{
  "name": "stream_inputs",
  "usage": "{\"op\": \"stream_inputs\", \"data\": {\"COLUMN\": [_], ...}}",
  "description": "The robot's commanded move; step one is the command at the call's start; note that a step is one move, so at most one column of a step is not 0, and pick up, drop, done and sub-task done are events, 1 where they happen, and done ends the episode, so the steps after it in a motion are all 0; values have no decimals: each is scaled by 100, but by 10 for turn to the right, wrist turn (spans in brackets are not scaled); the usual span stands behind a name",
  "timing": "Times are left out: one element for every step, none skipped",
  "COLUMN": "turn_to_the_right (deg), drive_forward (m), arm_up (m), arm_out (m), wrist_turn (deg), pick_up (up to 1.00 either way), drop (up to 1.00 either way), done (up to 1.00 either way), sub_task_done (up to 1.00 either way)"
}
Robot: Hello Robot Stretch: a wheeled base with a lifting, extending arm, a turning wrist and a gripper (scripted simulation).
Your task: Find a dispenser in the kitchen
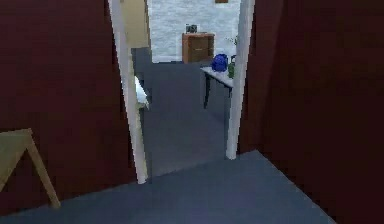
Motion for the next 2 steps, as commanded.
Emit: {"op": "stream_inputs", "data": {"turn_to_the_right": [0,-30], "drive_forward": [100,0], "arm_up": [0,0], "arm_out": [0,0], "wrist_turn": [0,0], "pick_up": [0,0], "drop": [0,0], "done": [0,0], "sub_task_done": [0,0]}}
